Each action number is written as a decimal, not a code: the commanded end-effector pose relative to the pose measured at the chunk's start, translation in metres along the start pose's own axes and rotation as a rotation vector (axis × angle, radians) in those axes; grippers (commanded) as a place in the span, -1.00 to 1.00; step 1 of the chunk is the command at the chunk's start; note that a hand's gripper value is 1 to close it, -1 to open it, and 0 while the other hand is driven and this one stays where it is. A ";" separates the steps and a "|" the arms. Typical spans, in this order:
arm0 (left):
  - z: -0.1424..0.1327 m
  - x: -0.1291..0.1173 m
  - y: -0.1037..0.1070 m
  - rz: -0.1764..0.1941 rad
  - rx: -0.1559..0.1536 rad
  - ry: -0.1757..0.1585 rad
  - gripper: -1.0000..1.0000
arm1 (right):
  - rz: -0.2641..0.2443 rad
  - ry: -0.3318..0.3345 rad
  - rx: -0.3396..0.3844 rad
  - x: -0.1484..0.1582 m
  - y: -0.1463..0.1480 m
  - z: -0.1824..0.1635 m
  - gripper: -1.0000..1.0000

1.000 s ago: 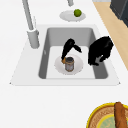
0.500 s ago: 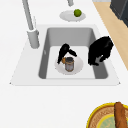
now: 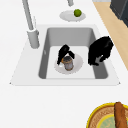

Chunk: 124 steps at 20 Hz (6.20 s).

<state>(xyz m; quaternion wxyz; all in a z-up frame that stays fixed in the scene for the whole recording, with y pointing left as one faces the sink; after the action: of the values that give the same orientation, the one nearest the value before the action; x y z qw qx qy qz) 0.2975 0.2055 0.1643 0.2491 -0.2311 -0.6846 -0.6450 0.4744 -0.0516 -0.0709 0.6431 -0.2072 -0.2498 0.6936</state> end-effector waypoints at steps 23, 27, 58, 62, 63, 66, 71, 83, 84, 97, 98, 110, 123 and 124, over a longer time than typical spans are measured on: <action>0.000 0.000 0.000 0.000 0.000 0.000 0.00 | -0.020 -0.019 -0.315 -0.017 -0.055 0.087 1.00; 0.000 0.000 0.000 0.000 0.000 0.000 0.00 | -0.025 -0.024 -0.319 -0.030 -0.073 0.112 1.00; 0.000 0.000 0.000 0.000 0.000 0.000 0.00 | -0.096 -0.095 -0.349 -0.183 -0.170 0.261 1.00; 0.000 0.000 0.000 0.000 0.000 0.000 0.00 | -0.098 -0.104 -0.345 -0.207 -0.176 0.272 1.00; 0.000 0.000 0.000 0.000 0.000 0.000 0.00 | -0.098 -0.108 -0.338 -0.212 -0.175 0.274 1.00; 0.000 0.000 0.000 0.000 0.000 0.000 0.00 | -0.094 -0.114 -0.335 -0.229 -0.175 0.276 1.00; 0.000 0.000 0.000 0.000 0.000 0.000 0.00 | -0.094 -0.118 -0.337 -0.258 -0.172 0.279 1.00; 0.000 0.000 0.000 0.000 0.000 0.000 0.00 | -0.114 -0.134 -0.327 -0.331 -0.160 0.285 1.00; 0.000 0.000 0.000 0.000 0.000 0.000 0.00 | -0.115 -0.135 -0.326 -0.337 -0.158 0.285 1.00; 0.000 0.000 0.000 0.000 0.000 0.000 0.00 | -0.089 -0.102 -0.327 -0.378 -0.120 0.273 1.00; 0.000 0.000 0.000 0.000 0.000 0.000 0.00 | -0.083 -0.100 -0.327 -0.379 -0.116 0.271 1.00; 0.000 0.000 0.000 0.000 0.000 0.000 0.00 | -0.093 -0.089 -0.341 -0.391 -0.078 0.235 1.00; 0.000 0.000 0.000 0.000 0.000 0.000 0.00 | -0.087 -0.100 -0.310 -0.397 -0.074 0.190 1.00; 0.000 0.000 0.000 0.000 0.000 0.000 0.00 | -0.090 -0.100 -0.300 -0.398 -0.075 0.190 1.00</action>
<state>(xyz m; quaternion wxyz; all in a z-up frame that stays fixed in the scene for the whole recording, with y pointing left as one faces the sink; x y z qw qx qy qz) 0.2975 0.2055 0.1643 0.2491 -0.2311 -0.6846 -0.6450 0.4518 -0.4566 0.1275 0.6328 -0.2412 -0.3778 0.6314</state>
